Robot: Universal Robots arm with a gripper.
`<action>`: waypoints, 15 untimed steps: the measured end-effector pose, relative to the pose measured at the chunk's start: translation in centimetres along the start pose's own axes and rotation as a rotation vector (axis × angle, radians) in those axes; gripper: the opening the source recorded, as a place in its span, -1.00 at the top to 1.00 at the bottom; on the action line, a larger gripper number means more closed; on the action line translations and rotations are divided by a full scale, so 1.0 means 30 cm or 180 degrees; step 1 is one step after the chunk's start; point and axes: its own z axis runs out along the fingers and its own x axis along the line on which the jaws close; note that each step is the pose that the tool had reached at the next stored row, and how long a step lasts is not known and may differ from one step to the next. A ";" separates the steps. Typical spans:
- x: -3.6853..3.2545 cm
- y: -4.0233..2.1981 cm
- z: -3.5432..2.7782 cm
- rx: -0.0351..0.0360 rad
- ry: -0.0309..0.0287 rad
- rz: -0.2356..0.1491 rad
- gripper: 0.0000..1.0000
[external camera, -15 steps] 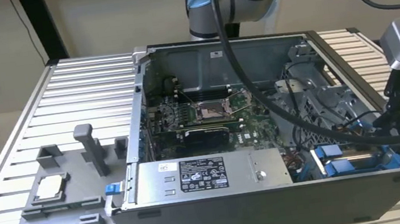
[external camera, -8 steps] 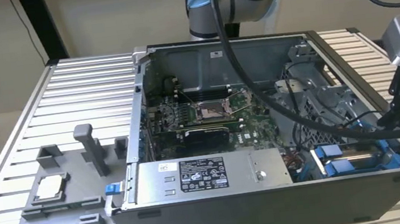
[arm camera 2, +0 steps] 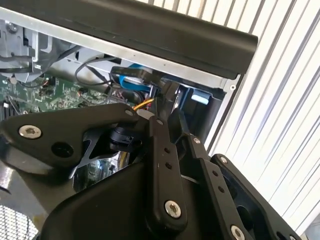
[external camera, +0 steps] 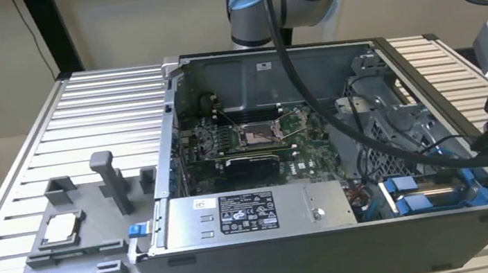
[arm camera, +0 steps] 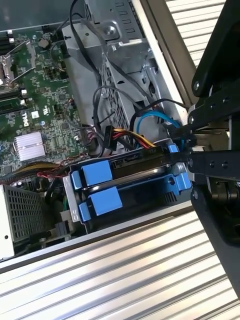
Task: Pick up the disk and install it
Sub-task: 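Insert the second disk wire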
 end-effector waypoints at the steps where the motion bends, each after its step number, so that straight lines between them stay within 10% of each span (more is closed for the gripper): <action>1: 0.000 -0.002 0.001 0.0008 -0.0004 0.0003 -1.00; 14: 0.004 -0.009 0.025 0.0035 -0.0012 0.0012 -1.00; 15: 0.004 -0.009 0.025 0.0035 -0.0012 0.0012 1.00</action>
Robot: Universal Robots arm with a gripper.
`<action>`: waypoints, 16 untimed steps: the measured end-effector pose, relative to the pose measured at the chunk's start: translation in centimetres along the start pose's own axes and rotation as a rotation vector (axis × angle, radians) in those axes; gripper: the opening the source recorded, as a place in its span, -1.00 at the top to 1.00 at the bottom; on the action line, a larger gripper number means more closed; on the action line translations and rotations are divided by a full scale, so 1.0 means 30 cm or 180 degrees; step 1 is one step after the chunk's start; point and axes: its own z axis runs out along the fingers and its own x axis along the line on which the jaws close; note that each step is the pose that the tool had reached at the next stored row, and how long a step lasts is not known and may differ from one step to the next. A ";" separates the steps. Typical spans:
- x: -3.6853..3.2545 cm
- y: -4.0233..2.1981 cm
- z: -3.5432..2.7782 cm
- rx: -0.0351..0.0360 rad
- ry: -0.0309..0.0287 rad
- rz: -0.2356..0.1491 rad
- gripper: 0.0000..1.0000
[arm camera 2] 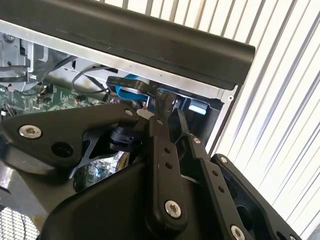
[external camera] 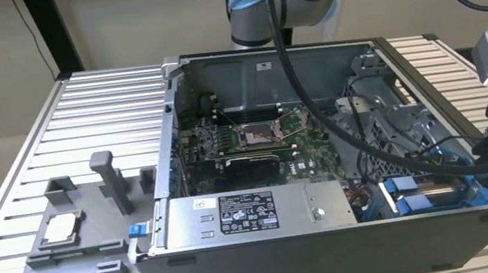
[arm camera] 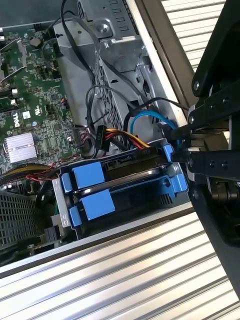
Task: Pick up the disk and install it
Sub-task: 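Insert the second disk wire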
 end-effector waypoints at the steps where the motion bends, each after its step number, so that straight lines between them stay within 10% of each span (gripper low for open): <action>1: 0.000 0.000 0.000 0.0000 0.0000 0.0000 1.00; 8: 0.002 0.004 0.001 0.0000 -0.0002 0.0000 1.00; 16: 0.012 0.103 -0.004 0.0013 0.0036 -0.0004 1.00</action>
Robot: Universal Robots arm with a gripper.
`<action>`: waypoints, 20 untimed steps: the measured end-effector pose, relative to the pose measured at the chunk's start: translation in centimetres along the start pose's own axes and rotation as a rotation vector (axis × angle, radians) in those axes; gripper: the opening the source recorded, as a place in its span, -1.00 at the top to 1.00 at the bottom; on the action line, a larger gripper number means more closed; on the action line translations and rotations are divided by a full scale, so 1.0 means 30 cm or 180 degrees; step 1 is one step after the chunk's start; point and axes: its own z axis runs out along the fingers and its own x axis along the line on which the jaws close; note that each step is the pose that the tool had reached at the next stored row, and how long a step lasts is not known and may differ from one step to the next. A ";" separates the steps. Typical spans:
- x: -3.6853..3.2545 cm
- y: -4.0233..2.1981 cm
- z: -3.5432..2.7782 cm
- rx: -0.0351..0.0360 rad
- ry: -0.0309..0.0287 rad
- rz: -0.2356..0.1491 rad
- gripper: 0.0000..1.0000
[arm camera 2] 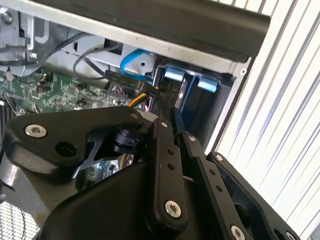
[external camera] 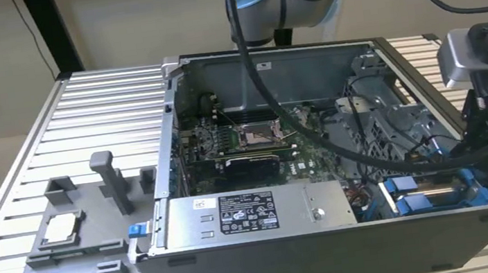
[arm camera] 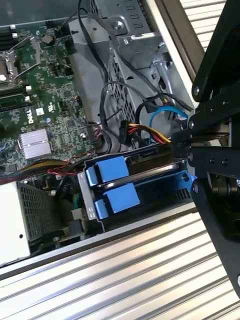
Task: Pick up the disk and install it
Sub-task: 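Insert the second disk wire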
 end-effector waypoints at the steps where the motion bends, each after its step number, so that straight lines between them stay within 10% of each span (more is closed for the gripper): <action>1: -0.003 0.013 0.001 0.0004 0.0013 -0.0002 1.00; 10: -0.013 0.104 0.016 0.0087 0.0198 -0.0028 1.00; 16: -0.045 0.144 0.034 0.0272 0.0166 -0.0068 1.00; 20: -0.034 0.170 0.041 0.0329 0.0198 -0.0071 1.00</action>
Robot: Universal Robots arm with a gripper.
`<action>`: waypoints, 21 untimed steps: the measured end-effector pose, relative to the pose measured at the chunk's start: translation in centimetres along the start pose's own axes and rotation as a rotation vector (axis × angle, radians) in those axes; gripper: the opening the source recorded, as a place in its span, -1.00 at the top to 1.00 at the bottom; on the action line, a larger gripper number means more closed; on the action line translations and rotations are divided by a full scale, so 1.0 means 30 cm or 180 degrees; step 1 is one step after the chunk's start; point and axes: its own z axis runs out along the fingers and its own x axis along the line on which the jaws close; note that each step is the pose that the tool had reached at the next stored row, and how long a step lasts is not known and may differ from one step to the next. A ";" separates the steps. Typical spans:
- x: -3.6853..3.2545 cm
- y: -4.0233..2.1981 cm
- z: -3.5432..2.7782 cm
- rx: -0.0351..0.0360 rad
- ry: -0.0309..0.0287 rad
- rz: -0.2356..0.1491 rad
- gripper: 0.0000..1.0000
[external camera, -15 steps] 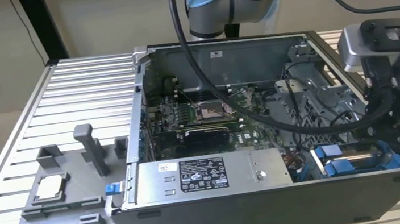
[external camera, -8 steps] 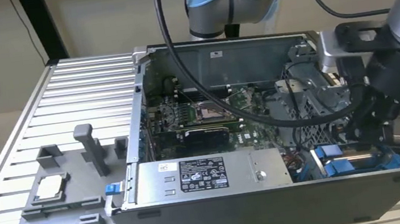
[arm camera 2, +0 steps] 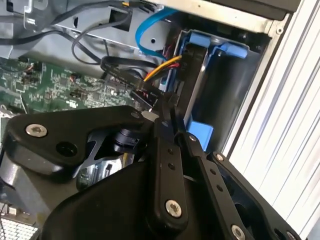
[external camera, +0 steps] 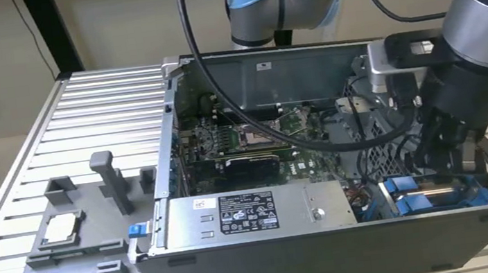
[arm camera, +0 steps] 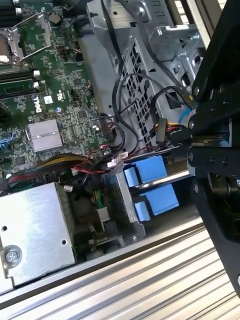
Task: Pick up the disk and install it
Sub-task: 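Insert the second disk wire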
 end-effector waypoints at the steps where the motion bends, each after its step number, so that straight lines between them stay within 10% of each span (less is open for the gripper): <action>1: 0.002 0.004 0.002 0.0014 0.0010 -0.0003 1.00; 11: 0.009 0.013 0.034 0.0147 0.0021 -0.0034 1.00; 17: 0.012 0.016 0.049 0.0151 0.0039 -0.0183 1.00; 21: 0.013 0.016 0.054 0.0184 0.0007 -0.0319 1.00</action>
